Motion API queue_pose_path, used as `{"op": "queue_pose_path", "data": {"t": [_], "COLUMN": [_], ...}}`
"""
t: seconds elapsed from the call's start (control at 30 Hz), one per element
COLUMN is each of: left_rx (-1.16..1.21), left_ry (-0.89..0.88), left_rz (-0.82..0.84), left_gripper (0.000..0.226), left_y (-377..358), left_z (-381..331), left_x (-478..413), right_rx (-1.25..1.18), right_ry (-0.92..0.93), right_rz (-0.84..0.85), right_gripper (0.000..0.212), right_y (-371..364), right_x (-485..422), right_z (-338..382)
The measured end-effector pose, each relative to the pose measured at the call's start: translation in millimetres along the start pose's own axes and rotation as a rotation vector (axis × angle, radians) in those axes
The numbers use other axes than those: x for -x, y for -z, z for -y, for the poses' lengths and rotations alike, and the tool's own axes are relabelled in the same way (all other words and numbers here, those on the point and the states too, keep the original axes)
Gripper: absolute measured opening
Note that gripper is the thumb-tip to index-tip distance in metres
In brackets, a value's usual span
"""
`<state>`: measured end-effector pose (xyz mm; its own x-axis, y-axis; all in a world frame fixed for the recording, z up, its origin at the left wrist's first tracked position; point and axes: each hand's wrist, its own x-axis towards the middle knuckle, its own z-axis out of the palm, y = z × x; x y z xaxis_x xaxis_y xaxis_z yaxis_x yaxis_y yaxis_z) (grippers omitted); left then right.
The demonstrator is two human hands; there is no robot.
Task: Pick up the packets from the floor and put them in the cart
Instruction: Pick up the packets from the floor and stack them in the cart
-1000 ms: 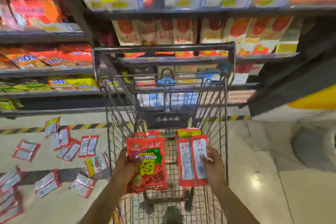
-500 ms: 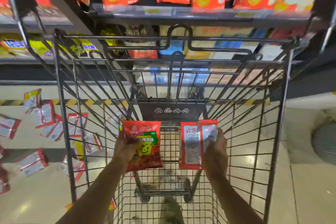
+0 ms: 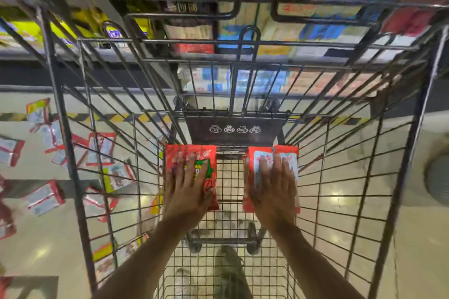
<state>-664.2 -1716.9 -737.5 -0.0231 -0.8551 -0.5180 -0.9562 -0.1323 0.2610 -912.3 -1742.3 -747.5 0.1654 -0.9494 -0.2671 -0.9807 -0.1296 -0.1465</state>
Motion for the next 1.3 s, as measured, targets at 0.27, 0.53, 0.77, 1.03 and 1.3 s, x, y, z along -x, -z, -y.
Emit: {"op": "queue_pose_path", "data": {"t": [0.27, 0.53, 0.77, 1.03, 1.3], "left_rx": [-0.055, -0.115, -0.086, -0.044, 0.05], "left_ry": [0.006, -0.019, 0.035, 0.316, 0.699], "left_rz": [-0.065, -0.22, -0.471, -0.664, -0.763], "left_gripper": [0.084, 0.085, 0.081, 0.082, 0.082], "left_y": [37, 157, 232, 229, 168], "left_z": [-15, -24, 14, 133, 263], "left_x": [24, 135, 283, 530, 795], "right_rx": [-0.042, 0.01, 0.017, 0.028, 0.01], "right_ry": [-0.009, 0.045, 0.214, 0.493, 0.803], "right_rz": [0.064, -0.006, -0.108, -0.226, -0.235], "right_gripper": [0.079, 0.084, 0.089, 0.09, 0.084], "right_y": [42, 199, 299, 323, 298], "right_x": [11, 57, 148, 311, 493], "right_z": [2, 63, 166, 352, 542]}}
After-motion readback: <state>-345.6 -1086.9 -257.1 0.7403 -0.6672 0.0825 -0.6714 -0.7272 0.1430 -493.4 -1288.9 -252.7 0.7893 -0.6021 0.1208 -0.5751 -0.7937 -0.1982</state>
